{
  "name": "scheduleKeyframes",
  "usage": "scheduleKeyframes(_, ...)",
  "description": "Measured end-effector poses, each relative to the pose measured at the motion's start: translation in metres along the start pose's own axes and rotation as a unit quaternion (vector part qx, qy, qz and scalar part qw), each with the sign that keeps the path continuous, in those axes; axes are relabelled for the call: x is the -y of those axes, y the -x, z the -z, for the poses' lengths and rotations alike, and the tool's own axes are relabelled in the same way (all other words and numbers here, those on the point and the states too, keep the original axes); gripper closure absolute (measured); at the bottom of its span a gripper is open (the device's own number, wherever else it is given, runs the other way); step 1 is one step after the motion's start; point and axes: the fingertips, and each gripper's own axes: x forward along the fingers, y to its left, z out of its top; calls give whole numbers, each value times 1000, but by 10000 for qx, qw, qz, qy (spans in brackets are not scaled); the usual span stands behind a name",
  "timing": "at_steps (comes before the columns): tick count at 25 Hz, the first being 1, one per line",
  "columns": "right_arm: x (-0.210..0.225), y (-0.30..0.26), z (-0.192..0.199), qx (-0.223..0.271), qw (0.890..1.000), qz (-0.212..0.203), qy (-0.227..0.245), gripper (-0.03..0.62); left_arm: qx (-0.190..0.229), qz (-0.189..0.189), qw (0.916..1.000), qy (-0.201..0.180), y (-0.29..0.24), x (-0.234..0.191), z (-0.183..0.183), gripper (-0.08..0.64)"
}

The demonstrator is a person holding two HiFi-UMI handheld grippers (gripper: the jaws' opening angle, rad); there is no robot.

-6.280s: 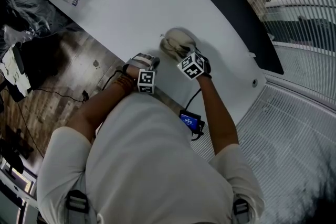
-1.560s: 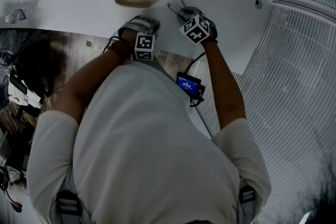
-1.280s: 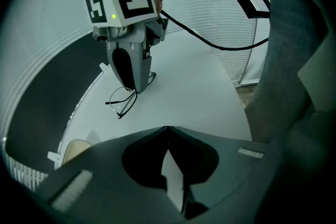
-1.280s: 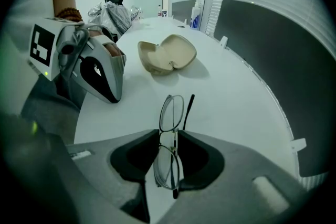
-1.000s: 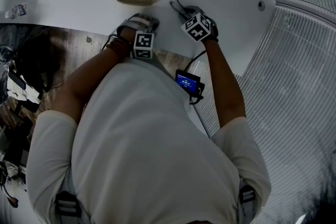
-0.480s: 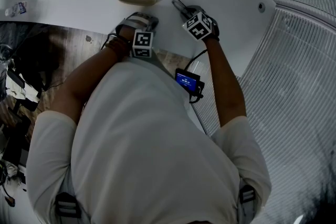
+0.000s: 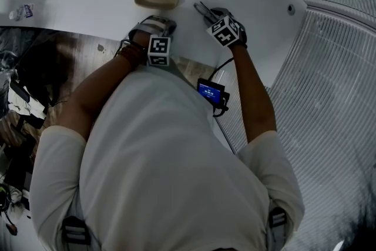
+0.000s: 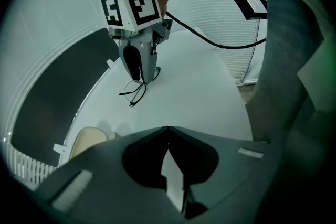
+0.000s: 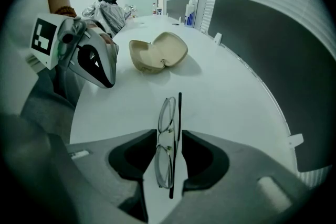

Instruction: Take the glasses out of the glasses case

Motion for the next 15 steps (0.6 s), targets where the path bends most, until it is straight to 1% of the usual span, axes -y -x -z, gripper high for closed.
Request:
scheduleKeyframes(6,8,7,-6,111,9998,124,-88,420,24,-55,10000,5,6,-8,1,557)
scheduleKeyframes(15,7,31,-17,530,9977,307,-291,419,20,-99,9999,102,21,-17,5,557)
